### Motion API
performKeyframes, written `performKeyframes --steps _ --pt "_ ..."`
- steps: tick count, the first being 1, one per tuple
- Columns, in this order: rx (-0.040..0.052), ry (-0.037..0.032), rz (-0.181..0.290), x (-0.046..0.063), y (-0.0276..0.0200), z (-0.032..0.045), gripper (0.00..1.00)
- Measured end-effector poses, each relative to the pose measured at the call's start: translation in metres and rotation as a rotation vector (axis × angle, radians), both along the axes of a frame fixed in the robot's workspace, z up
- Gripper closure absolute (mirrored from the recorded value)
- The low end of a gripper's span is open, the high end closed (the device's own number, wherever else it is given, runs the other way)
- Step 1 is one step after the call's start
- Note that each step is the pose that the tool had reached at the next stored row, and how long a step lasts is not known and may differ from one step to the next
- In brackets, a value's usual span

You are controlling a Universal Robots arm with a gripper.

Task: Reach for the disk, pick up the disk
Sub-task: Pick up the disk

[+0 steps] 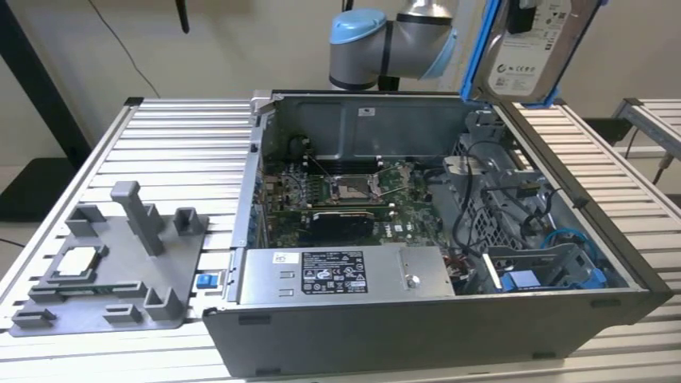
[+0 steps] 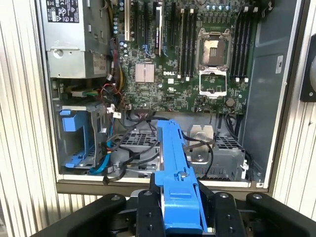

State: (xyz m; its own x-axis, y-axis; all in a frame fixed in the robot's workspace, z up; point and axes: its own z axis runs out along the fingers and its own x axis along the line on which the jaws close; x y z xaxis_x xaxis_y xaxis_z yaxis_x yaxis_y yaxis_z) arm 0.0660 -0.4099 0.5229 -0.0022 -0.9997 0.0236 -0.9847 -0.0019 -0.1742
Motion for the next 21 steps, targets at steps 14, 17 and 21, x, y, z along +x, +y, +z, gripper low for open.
performKeyframes --steps 14,17,21 --pt "0.0 0.0127 0.0 0.003 -0.0373 0.0 1.0" --pt "0.0 0.0155 0.0 0.003 -0.0447 0.0 1.0" --pt "-0.0001 0.0192 0.0 0.004 -0.0544 0.0 1.0"
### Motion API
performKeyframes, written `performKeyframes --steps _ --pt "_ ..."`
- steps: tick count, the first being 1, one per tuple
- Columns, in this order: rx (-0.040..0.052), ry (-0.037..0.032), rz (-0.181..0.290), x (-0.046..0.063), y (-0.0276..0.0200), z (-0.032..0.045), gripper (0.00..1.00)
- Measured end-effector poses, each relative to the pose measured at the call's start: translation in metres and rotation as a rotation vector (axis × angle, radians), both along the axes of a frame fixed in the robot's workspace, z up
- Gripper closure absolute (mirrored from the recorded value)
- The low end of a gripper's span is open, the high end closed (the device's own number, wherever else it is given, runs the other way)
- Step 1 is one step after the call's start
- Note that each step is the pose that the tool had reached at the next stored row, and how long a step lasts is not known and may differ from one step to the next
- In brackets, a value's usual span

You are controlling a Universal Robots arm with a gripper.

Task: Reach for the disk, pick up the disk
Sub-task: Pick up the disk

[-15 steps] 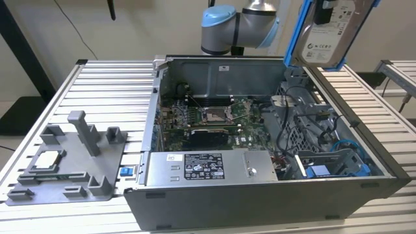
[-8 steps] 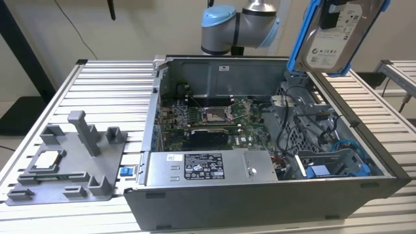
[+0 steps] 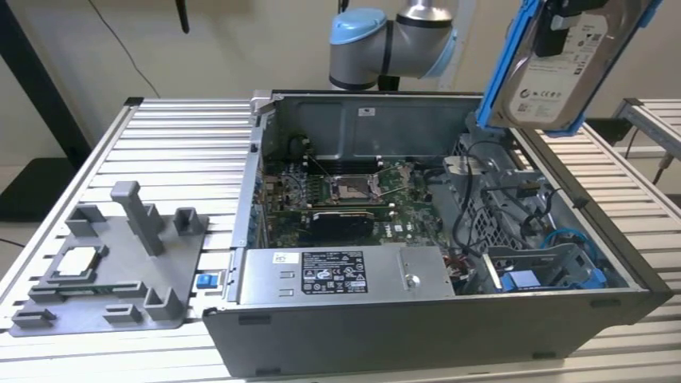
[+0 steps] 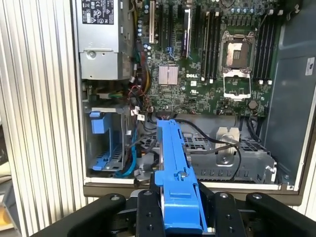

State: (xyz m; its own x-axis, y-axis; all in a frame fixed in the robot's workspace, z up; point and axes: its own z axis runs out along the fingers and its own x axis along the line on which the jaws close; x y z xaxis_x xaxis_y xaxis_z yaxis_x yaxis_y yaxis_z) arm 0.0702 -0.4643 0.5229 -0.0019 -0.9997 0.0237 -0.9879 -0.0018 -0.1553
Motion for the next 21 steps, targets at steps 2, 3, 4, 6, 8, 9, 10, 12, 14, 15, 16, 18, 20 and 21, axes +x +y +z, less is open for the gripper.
performKeyframes --steps 2,3,4,6,8,9,10,12,14,15,16,18,20,21 --pt "-0.0001 0.0018 0.0 0.0 -0.0047 0.0 1.0" --pt "0.0 0.0027 0.0 0.001 -0.0071 0.0 1.0" --pt "0.0 0.0036 0.0 0.001 -0.0096 0.0 1.0" --pt "0.0 0.0054 0.0 0.001 -0.0146 0.0 1.0" --pt "0.0 0.0071 0.0 0.001 -0.0198 0.0 1.0" --pt "0.0 0.0081 0.0 0.002 -0.0225 0.0 1.0" --pt "0.0 0.009 0.0 0.002 -0.025 0.0 1.0" --pt "0.0 0.0107 0.0 0.002 -0.03 0.0 1.0" --pt "0.0 0.0124 0.0 0.003 -0.0352 0.0 1.0" --pt "0.0 0.0132 0.0 0.003 -0.0376 0.0 1.0" --pt "0.0001 0.0141 0.0 0.003 -0.0402 0.0 1.0" --pt "0.0 0.0157 -0.001 0.003 -0.0453 0.0 1.0" --pt "0.0 0.0173 -0.001 0.003 -0.0504 0.0 1.0" --pt "0.0001 0.0179 -0.001 0.004 -0.0527 0.0 1.0"
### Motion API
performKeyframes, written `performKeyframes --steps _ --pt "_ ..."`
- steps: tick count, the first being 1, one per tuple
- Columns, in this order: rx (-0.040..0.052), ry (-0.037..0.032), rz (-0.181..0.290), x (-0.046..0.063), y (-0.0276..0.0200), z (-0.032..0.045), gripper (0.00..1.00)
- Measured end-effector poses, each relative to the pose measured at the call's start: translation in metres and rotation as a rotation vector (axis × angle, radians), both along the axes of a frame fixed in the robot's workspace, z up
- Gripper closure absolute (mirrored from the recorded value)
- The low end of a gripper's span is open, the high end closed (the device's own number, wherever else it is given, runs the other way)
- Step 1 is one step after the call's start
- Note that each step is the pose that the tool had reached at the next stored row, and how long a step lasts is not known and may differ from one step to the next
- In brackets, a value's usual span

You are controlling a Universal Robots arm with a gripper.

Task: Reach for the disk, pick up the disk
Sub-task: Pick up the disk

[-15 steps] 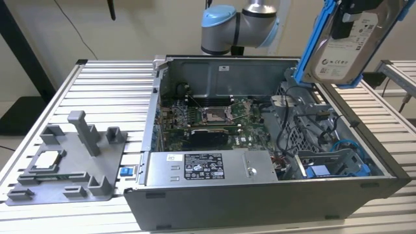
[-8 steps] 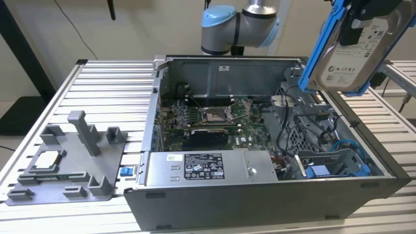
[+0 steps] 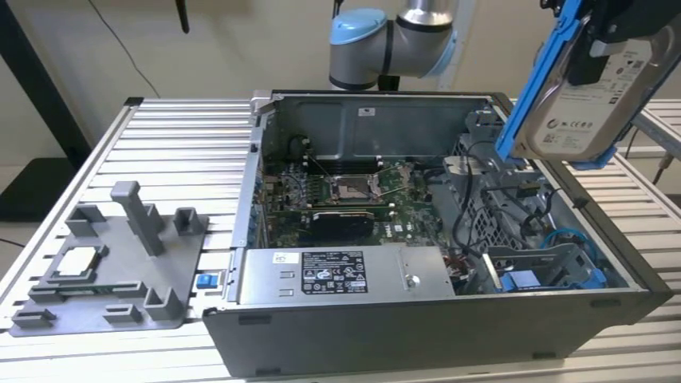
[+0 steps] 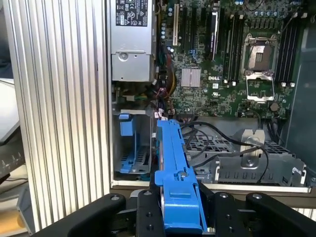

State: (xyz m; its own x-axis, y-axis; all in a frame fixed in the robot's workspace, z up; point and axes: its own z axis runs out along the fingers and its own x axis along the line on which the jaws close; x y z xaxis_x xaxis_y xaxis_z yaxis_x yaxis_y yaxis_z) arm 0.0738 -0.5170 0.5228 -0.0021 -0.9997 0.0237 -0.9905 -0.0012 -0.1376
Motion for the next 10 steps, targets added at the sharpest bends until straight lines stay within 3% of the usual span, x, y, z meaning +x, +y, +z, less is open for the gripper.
performKeyframes --steps 10 --pt "-0.0001 0.0031 0.0 0.001 -0.0221 -0.0025 1.0"
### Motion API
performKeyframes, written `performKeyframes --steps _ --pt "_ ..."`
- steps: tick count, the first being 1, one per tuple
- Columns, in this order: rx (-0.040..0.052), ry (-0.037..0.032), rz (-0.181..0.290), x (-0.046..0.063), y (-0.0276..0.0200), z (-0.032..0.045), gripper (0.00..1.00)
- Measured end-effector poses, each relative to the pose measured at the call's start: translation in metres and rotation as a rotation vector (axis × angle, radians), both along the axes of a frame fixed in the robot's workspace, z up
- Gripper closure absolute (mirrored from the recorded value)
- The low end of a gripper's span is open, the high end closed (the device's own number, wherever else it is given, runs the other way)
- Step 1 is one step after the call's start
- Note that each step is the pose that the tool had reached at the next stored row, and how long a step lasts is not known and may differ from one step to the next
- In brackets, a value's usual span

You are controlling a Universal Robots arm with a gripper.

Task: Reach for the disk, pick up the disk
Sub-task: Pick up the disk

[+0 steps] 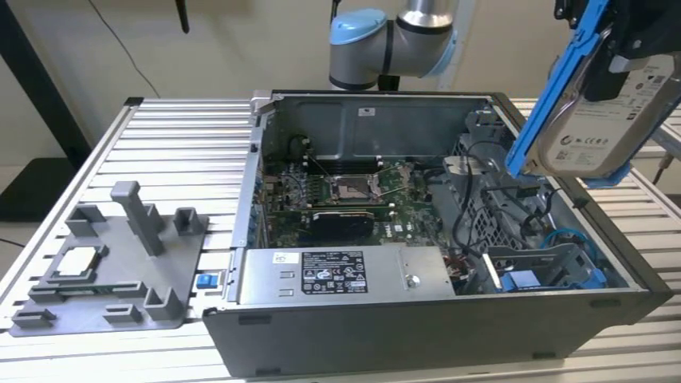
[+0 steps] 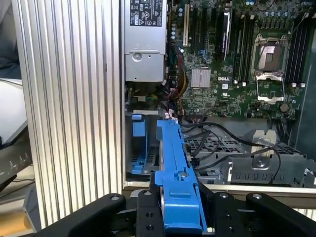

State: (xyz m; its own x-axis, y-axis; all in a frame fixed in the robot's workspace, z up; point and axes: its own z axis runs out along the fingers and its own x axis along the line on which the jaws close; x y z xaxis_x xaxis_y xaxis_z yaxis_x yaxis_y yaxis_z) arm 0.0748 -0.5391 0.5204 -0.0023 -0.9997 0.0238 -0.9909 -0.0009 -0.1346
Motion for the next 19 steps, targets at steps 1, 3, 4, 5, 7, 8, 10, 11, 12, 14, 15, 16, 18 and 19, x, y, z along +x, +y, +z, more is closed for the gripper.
performKeyframes --steps 1,3,4,5,7,8,10,11,12,14,15,16,18,19 --pt "0.0003 -0.0001 0.0 0.0 -0.0013 -0.002 1.0" --pt "0.0 0.0 0.0 0.0 -0.0033 -0.0055 1.0" --pt "0.0001 0.0 0.0 0.0 -0.0038 -0.0073 1.0" --pt "0.0001 0.0 0.0 0.0 -0.0043 -0.009 1.0" --pt "0.0001 0.0 0.0 0.0 -0.0051 -0.0128 1.0" --pt "0.0 0.0 0.0 0.0 -0.0054 -0.0145 1.0" --pt "-0.0001 0.0 0.0 0.0 -0.0059 -0.0181 1.0" --pt "0.0 0.0 0.0 0.0 -0.0061 -0.02 1.0" --pt "0.0001 0.0 0.0 0.0 -0.0063 -0.0218 1.0" --pt "0.0 0.0 0.0 0.0 -0.0066 -0.0254 1.0" --pt "0.0 0.0 0.0 0.0 -0.0067 -0.0273 1.0" --pt "0.0001 0.0 0.0 0.0 -0.0069 -0.0291 1.0" --pt "0.0002 -0.0001 0.0 0.0 -0.0073 -0.0327 1.0" --pt "0.0001 -0.0001 0.0 0.0 -0.0076 -0.0345 1.0"
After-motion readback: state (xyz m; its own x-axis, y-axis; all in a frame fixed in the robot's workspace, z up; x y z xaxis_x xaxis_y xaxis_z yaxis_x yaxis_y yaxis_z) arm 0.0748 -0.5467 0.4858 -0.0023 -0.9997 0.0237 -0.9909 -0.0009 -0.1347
